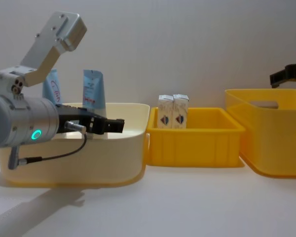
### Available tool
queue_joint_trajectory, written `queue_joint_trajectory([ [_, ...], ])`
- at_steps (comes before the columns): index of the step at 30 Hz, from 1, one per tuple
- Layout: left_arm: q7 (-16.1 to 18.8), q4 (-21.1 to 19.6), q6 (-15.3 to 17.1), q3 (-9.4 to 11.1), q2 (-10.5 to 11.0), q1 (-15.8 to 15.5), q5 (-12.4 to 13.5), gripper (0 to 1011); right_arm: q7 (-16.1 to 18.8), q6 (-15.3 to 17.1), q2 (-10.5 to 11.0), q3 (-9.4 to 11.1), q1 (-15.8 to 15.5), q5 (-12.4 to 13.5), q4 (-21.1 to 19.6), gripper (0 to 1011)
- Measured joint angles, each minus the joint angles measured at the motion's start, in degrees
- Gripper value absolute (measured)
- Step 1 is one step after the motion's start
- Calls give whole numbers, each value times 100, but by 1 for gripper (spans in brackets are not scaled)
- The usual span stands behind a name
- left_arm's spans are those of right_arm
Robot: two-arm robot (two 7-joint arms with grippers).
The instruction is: Bimanual collaborative sorting of washing and personal care products
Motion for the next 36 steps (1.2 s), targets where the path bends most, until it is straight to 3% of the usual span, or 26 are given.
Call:
queue_joint_trajectory([
  [36,-157,401,-68,-31,-44,-286,265,1003,0,0,0,0,0,0,0,1001],
])
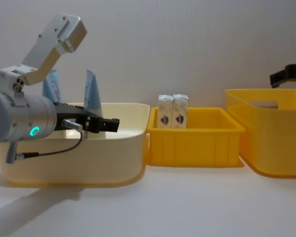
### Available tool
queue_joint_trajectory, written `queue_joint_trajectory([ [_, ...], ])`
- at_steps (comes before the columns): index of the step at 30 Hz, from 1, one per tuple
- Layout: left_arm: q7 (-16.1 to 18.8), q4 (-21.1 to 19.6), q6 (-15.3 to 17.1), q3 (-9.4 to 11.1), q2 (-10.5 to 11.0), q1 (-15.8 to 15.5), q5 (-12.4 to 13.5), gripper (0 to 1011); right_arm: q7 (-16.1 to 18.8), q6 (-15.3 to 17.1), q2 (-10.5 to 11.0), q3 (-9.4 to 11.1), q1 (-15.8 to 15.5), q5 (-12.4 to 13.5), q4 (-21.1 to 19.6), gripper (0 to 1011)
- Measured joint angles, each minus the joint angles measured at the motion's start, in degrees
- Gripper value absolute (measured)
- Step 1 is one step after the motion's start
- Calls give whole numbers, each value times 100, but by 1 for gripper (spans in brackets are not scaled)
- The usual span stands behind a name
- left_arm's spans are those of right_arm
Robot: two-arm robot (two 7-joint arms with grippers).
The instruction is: Bimanual collaborative sorting of washing and personal care products
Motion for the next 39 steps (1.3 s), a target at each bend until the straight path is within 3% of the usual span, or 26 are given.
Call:
queue_joint_trajectory([
  [14,-61,174,-65,-35,-11,-133,92,1003,0,0,0,0,0,0,0,1001],
  [34,-340,757,-537,-72,-160,-493,90,1003,0,0,0,0,0,0,0,1001],
  [39,-367,818,-593,-73,-177,-531,91,912,0,0,0,0,0,0,0,1001],
])
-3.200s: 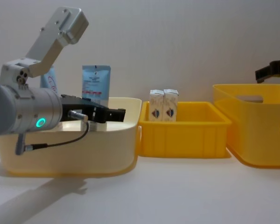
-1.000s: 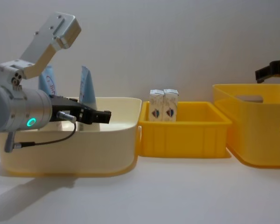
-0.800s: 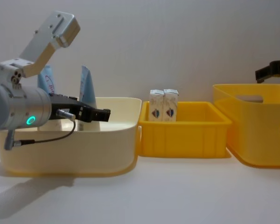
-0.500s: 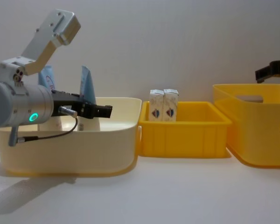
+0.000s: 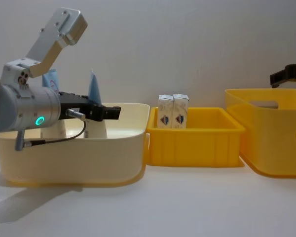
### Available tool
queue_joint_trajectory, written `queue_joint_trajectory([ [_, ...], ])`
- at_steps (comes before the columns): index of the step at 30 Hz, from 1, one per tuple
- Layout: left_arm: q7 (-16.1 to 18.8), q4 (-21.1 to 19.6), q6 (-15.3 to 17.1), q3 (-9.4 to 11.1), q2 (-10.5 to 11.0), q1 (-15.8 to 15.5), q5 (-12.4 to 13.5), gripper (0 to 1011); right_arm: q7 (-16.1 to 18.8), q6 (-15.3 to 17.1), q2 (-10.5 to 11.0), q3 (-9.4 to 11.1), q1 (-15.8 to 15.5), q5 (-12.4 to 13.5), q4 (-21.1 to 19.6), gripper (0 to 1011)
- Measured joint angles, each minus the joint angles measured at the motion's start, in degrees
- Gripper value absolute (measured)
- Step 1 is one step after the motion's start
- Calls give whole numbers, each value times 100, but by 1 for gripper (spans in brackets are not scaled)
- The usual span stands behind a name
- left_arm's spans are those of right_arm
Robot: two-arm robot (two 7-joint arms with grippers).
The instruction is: Bimanual collaborative sorting of washing and personal care products
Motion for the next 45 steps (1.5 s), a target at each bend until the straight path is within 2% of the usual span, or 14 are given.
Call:
queue_joint_trajectory([
  [5,-18,40,-38,0,-12,-25,2,794,0,0,0,0,0,0,0,1001],
  [7,-27,60,-57,0,-18,-38,4,702,0,0,0,0,0,0,0,1001],
  [8,-29,64,-60,0,-19,-40,4,702,0,0,0,0,0,0,0,1001],
  [19,-49,107,-94,1,-31,-66,9,339,0,0,0,0,0,0,0,1001],
  [29,-57,123,-109,1,-37,-73,8,266,0,0,0,0,0,0,0,1001],
  [45,-58,66,-142,-30,-39,-76,31,264,0,0,0,0,0,0,0,1001],
])
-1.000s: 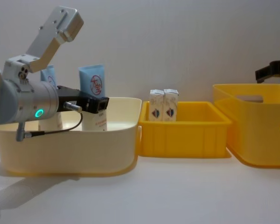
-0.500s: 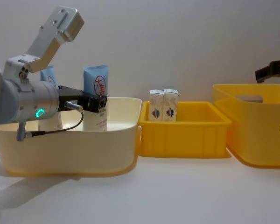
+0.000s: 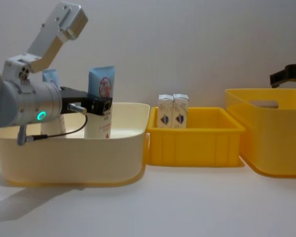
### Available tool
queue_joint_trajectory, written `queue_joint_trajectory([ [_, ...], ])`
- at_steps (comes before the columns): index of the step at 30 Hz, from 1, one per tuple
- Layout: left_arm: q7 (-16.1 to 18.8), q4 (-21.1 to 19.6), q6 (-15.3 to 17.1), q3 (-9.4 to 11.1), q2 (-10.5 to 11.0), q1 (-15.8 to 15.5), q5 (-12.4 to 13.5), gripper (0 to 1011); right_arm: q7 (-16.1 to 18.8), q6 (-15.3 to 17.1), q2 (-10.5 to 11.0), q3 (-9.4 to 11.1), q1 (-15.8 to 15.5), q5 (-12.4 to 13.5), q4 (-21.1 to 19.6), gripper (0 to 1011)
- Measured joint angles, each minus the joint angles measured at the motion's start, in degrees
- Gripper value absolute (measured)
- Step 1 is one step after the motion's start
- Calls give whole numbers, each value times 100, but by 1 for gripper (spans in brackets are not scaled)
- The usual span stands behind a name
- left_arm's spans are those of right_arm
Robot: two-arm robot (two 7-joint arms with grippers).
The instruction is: Bimanual collaborative sorting of washing and personal care products
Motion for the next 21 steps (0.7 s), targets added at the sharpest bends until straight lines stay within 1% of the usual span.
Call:
queue_joint_trajectory([
  [10,4,-266,-144,-98,-10,10,-27,264,0,0,0,0,0,0,0,1001],
  [21,-104,-621,-373,-145,-17,-22,-169,264,0,0,0,0,0,0,0,1001],
])
